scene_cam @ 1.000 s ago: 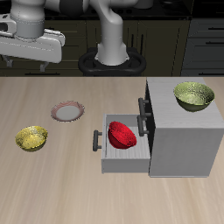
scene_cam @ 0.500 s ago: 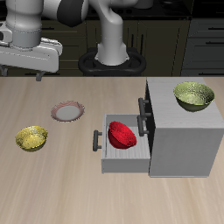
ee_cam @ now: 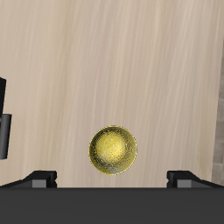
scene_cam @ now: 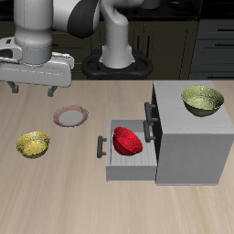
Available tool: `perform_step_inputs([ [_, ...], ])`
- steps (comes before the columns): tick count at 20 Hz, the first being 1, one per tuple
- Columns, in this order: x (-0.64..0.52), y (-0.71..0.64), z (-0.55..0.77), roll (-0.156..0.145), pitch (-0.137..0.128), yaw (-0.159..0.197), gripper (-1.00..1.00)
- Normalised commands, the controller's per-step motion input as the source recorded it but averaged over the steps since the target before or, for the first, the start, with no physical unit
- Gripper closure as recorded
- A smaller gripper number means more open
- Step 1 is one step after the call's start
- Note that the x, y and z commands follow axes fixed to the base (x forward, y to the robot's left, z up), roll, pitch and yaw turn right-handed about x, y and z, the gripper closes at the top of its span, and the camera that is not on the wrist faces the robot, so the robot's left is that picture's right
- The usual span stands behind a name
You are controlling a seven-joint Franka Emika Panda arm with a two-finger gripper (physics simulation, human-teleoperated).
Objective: Place the yellow bowl on the plate
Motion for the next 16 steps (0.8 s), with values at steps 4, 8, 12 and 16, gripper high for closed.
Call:
perform_step_inputs([
  [4, 0.06, 0.05, -0.26, 0.004, 0.03, 0.012, -1.0],
  [8, -0.01, -0.02, -0.3, 0.002, 0.031, -0.021, -1.0],
  [12, -0.04, -0.03, -0.44, -0.018, 0.044, -0.01, -1.0],
  [16, -0.03, 0.06, -0.44, 0.017, 0.04, 0.006, -1.0],
])
